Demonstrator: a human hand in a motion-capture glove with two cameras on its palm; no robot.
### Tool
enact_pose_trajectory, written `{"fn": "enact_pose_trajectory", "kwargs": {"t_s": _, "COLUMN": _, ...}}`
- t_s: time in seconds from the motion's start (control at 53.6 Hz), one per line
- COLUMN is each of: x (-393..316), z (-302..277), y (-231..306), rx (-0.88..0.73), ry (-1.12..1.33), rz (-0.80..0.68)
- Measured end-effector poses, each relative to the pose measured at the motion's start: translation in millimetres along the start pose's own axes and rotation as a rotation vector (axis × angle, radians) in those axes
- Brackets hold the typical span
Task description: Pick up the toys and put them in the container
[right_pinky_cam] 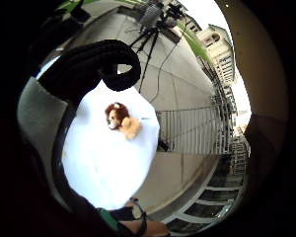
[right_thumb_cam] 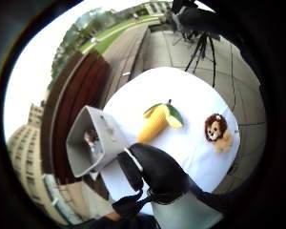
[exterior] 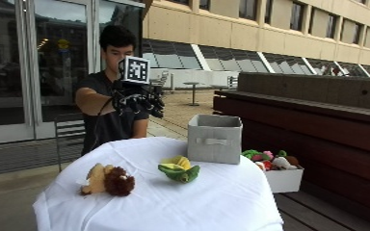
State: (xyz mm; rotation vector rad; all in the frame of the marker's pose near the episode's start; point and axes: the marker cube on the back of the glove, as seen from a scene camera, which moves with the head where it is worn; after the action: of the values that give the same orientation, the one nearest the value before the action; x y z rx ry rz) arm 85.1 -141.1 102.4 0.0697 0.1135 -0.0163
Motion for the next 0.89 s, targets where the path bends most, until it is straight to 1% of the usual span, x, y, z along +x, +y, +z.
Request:
{"fn": "enact_pose_trajectory", "kwargs": {"t_s": 0.056, "x": 23.2, "z": 22.6, "y": -0.2, "rx": -0.042, "ry": -0.003, "rz": 0.049}}
{"fn": "enact_pose_trajectory", "kwargs": {"t_s": 0.131, "x": 42.5, "z": 49.4, "y": 1.7, "rx": -0.12, "ry": -0.002, "rz": 0.156}}
{"fn": "enact_pose_trajectory", "kwargs": {"t_s": 0.186, "x": 60.0, "z": 70.5, "y": -0.5, "rx": -0.102, "ry": -0.005, "rz": 0.084}}
{"fn": "enact_pose_trajectory", "kwargs": {"t_s": 0.224, "x": 68.6, "z": 82.4, "y": -0.7, "rx": -0.097, "ry": -0.007, "rz": 0.064}}
{"fn": "enact_pose_trajectory", "kwargs": {"t_s": 0.429, "x": 102.0, "z": 151.3, "y": 7.2, "rx": -0.158, "ry": -0.023, "rz": 0.082}}
{"fn": "enact_pose_trajectory", "kwargs": {"t_s": 0.485, "x": 104.2, "z": 165.4, "y": 11.5, "rx": -0.188, "ry": -0.037, "rz": 0.114}}
{"fn": "enact_pose_trajectory", "kwargs": {"t_s": 0.615, "x": 106.8, "z": 199.1, "y": 19.0, "rx": -0.2, "ry": -0.054, "rz": 0.111}}
{"fn": "enact_pose_trajectory", "kwargs": {"t_s": 0.746, "x": 102.9, "z": 227.7, "y": 28.7, "rx": -0.278, "ry": -0.079, "rz": 0.139}}
{"fn": "enact_pose_trajectory", "kwargs": {"t_s": 0.802, "x": 101.6, "z": 236.0, "y": 34.7, "rx": -0.265, "ry": -0.075, "rz": 0.141}}
{"fn": "enact_pose_trajectory", "kwargs": {"t_s": 0.895, "x": 105.1, "z": 237.7, "y": 39.3, "rx": -0.19, "ry": -0.067, "rz": 0.143}}
